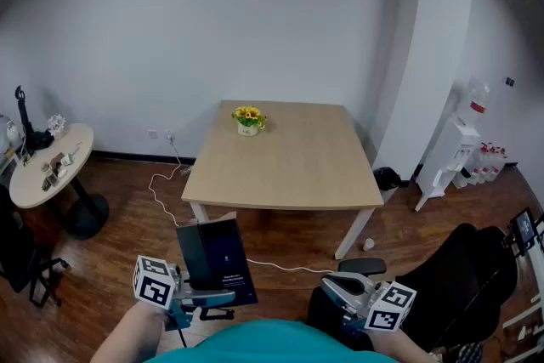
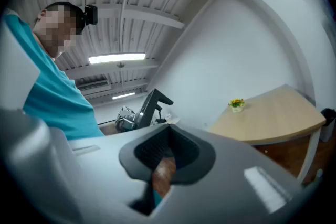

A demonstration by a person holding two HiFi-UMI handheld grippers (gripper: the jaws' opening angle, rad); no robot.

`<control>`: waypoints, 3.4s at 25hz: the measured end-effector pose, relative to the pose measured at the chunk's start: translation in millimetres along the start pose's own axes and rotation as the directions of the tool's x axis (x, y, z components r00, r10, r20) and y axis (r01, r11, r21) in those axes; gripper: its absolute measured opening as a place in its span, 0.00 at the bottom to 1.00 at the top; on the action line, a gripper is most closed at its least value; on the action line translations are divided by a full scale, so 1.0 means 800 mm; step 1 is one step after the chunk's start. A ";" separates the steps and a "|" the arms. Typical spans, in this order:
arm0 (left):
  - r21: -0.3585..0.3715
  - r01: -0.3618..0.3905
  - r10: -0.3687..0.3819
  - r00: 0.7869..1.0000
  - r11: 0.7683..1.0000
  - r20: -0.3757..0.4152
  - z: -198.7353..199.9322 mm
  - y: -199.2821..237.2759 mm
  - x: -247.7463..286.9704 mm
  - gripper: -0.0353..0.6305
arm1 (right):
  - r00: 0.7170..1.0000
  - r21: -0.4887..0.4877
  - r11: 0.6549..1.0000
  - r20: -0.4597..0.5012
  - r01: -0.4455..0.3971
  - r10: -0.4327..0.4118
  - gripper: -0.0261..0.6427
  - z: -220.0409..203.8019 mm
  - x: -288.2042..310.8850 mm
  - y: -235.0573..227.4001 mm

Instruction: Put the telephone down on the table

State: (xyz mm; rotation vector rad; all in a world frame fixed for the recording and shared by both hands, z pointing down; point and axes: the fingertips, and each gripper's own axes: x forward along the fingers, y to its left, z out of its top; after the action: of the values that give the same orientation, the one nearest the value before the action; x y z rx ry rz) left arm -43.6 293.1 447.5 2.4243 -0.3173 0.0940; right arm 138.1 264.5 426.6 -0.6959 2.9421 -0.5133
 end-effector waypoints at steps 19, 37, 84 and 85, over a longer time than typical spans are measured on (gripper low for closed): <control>-0.025 0.033 -0.033 0.999 0.999 -0.003 -0.012 0.009 0.057 0.32 | 0.998 0.048 0.998 -0.048 -0.041 0.043 0.04 -0.009 -0.004 -0.056; 0.026 0.045 -0.044 0.997 0.999 -0.058 0.120 0.233 -0.142 0.32 | 0.997 0.061 0.998 -0.078 0.000 0.005 0.04 0.049 0.307 -0.117; -0.184 0.067 -0.102 0.977 0.981 -0.189 0.417 0.712 0.174 0.32 | 0.991 0.205 0.975 -0.119 0.090 -0.066 0.04 0.162 0.384 -0.642; -0.192 0.062 -0.098 0.978 0.979 -0.182 0.422 0.723 0.188 0.32 | 0.990 0.208 0.974 -0.129 0.084 -0.058 0.04 0.161 0.377 -0.654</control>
State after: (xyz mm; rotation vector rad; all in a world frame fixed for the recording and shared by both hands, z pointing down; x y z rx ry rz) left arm -48.9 -381.4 573.4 2.2196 -0.1342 0.2480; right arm 108.2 -350.0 483.5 -0.7710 2.9184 -0.8940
